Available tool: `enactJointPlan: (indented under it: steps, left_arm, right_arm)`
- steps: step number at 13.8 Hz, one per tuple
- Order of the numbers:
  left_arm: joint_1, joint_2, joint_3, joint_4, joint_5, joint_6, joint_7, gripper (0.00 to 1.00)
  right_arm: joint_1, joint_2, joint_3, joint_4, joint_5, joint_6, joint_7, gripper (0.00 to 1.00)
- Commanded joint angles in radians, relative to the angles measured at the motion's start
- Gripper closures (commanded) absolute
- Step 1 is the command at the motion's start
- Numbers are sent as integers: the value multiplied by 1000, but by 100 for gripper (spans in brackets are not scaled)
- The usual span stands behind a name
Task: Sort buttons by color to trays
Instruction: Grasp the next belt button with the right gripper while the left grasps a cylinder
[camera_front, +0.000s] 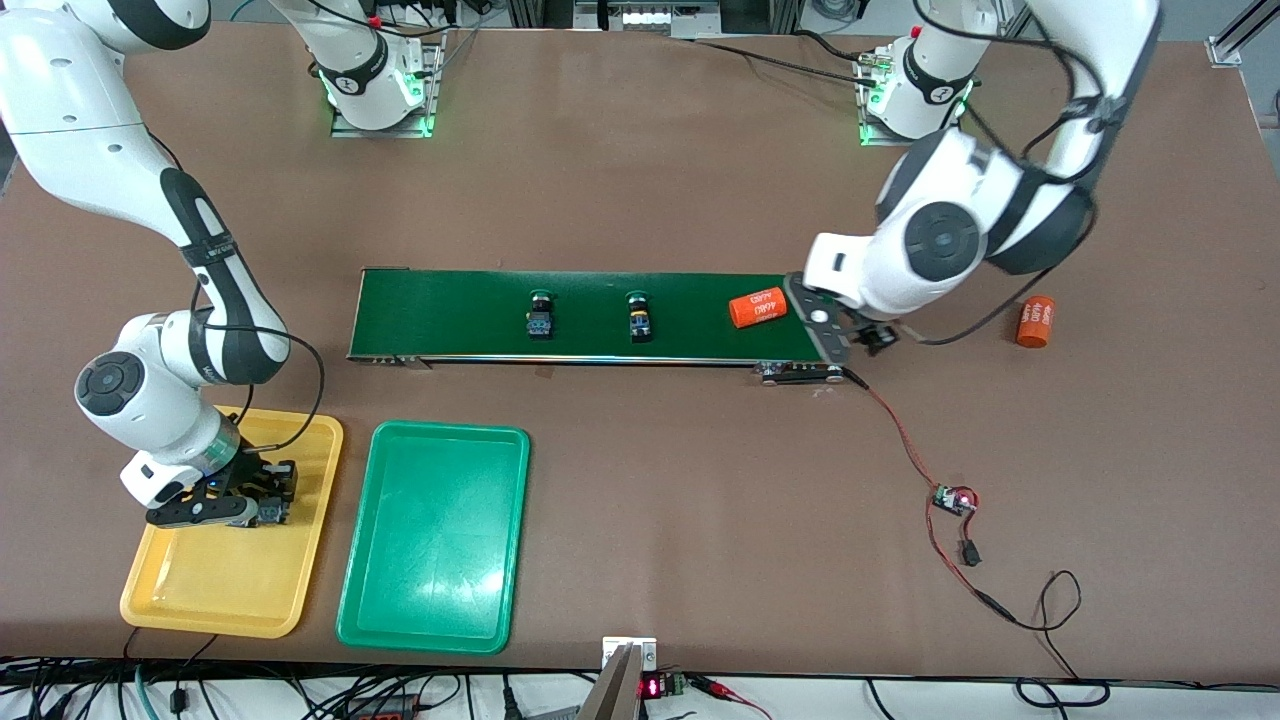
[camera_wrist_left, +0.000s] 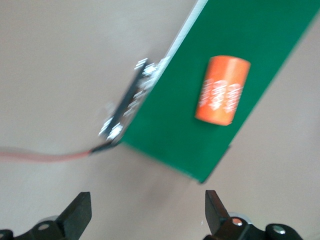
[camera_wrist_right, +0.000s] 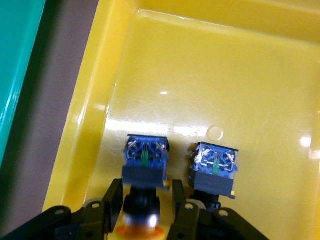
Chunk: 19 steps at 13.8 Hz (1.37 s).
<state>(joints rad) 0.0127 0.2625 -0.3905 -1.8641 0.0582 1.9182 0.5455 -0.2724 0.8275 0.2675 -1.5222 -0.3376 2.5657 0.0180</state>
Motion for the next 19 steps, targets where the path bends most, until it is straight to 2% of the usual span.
enactJointPlan:
  steps: [1,3,5,7,11,13,15,17,19]
  left_arm:
    - [-7,-49,120,-17,-3,-12,-108,0]
    - [-8,-52,201,-18,-1,-12,-151,0]
    - [-8,-60,292,-26,-1,-12,-154,0]
    - [-8,-57,366,-44,-1,-12,-154,0]
    - [-7,-42,464,-81,2,-2,-154,0]
    - [-4,0,498,-98,6,5,-154,0]
    - [-2,21,536,-141,8,48,-141,0]
    - [-2,56,577,-206,9,164,-133,0]
    - [7,66,585,-263,11,238,-125,0]
  right_arm:
    - [13,8,-7,19,-9,4,3,9]
    - [21,-43,-7,-22,0,-4,16,8]
    - [39,-166,-1,-161,-3,-18,133,0]
    - [88,-296,12,-290,-3,-80,248,0]
    - [82,-482,189,-496,2,-166,498,0]
    - [82,-525,271,-561,0,-168,647,0]
    - [85,-535,327,-602,0,-170,706,0]
    - [93,-533,358,-624,-1,-159,724,0]
    - [97,-531,375,-644,-1,-133,741,0]
